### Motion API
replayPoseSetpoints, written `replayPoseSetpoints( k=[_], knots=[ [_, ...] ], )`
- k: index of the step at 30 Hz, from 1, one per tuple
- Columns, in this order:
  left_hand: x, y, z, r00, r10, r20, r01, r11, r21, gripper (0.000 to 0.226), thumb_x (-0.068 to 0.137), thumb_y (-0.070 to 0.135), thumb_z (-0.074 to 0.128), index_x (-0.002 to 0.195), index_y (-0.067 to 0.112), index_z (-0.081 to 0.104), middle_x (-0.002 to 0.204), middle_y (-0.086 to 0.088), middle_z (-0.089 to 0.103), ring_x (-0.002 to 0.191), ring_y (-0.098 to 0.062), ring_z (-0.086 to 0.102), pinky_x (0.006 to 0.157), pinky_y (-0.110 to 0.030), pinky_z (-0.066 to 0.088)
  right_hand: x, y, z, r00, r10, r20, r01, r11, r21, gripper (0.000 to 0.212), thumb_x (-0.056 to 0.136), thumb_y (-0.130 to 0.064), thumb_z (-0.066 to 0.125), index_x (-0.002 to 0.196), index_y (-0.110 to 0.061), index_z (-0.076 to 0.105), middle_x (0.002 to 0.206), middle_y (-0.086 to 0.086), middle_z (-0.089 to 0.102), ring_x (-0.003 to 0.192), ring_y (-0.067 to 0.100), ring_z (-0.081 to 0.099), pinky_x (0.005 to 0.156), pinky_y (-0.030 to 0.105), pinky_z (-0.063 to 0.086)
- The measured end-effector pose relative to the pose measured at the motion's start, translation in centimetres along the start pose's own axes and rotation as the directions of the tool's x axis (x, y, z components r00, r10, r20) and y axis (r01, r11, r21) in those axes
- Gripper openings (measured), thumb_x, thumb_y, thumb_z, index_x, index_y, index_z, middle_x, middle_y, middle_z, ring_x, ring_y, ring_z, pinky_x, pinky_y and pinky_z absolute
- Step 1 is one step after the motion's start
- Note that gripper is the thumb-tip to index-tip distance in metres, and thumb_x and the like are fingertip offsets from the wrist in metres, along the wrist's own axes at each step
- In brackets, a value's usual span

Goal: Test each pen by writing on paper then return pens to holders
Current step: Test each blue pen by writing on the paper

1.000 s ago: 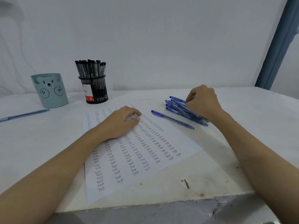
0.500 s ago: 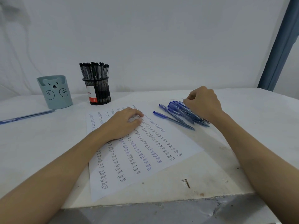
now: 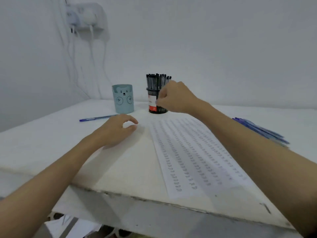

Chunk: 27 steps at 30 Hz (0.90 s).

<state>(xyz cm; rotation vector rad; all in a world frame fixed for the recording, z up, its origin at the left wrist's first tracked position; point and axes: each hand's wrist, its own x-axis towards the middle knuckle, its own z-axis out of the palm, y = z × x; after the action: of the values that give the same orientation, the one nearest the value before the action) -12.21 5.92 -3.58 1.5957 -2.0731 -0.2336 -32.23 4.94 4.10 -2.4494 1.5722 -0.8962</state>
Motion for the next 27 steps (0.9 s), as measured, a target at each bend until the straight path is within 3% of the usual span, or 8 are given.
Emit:
replayPoseSetpoints(
  k=[5,10,15,18,21,25,27],
  knots=[
    [-3.4,-6.3,-3.3,0.984,-0.143,-0.11,0.145,0.989,0.011,0.019,0.093,0.03,0.05,0.11,0.028,0.06,0.122,0.011,0.053,0.116,-0.01,0.046,0.091,-0.022,0.031,4.4,-6.1,7.1,0.971,-0.108,0.214,0.138,0.982,-0.131,0.036,0.09,-0.014,0.044,0.123,-0.006,0.057,0.126,0.012,0.057,0.109,0.028,0.054,0.09,0.035,0.049],
    [-4.4,-9.5,-3.6,0.967,-0.208,-0.146,0.21,0.978,0.001,0.021,0.093,0.03,0.05,0.111,0.028,0.06,0.121,0.009,0.057,0.11,-0.012,0.051,0.092,-0.023,0.036,8.3,-9.0,13.2,0.923,-0.107,0.369,0.221,0.933,-0.284,0.046,0.092,-0.014,0.037,0.137,-0.009,0.043,0.138,0.012,0.046,0.124,0.031,0.045,0.102,0.041,0.041],
    [-4.0,-9.3,-3.3,0.973,-0.162,-0.163,0.172,0.984,0.048,0.025,0.095,0.031,0.047,0.116,0.025,0.058,0.117,0.009,0.053,0.095,-0.006,0.044,0.085,-0.021,0.034,10.8,-8.6,16.2,0.936,-0.076,0.343,0.193,0.927,-0.321,0.044,0.091,-0.013,0.037,0.135,-0.011,0.045,0.136,0.009,0.048,0.123,0.029,0.046,0.098,0.037,0.04],
    [-3.9,-9.8,-3.5,0.974,-0.162,-0.159,0.172,0.984,0.054,0.025,0.095,0.031,0.046,0.116,0.025,0.058,0.12,0.01,0.052,0.1,-0.007,0.046,0.088,-0.022,0.034,11.1,-8.5,17.8,0.959,-0.106,0.262,0.186,0.935,-0.301,0.036,0.088,-0.011,0.045,0.122,-0.009,0.055,0.123,0.01,0.055,0.106,0.027,0.052,0.082,0.033,0.043],
    [-3.8,-9.9,-3.4,0.975,-0.161,-0.154,0.172,0.983,0.061,0.026,0.095,0.031,0.046,0.117,0.025,0.057,0.125,0.01,0.051,0.11,-0.01,0.047,0.095,-0.026,0.035,10.9,-8.4,18.2,0.978,-0.146,0.147,0.18,0.951,-0.252,0.027,0.086,-0.008,0.052,0.112,-0.005,0.059,0.116,0.013,0.058,0.106,0.029,0.054,0.084,0.033,0.045],
    [-3.8,-10.1,-3.4,0.976,-0.157,-0.148,0.167,0.984,0.06,0.026,0.095,0.032,0.045,0.118,0.025,0.057,0.123,0.01,0.051,0.111,-0.01,0.048,0.096,-0.027,0.035,10.7,-8.6,17.4,0.979,-0.113,0.17,0.148,0.966,-0.21,0.03,0.085,-0.003,0.051,0.114,-0.001,0.058,0.117,0.017,0.057,0.106,0.03,0.054,0.076,0.031,0.043],
    [-3.9,-10.1,-3.5,0.977,-0.155,-0.146,0.163,0.985,0.05,0.026,0.095,0.031,0.046,0.117,0.025,0.057,0.121,0.01,0.052,0.111,-0.01,0.048,0.097,-0.028,0.035,10.3,-8.7,16.1,0.978,-0.088,0.191,0.132,0.964,-0.23,0.028,0.086,-0.001,0.048,0.112,0.002,0.056,0.112,0.018,0.058,0.097,0.028,0.051,0.071,0.029,0.04]
  ],
)
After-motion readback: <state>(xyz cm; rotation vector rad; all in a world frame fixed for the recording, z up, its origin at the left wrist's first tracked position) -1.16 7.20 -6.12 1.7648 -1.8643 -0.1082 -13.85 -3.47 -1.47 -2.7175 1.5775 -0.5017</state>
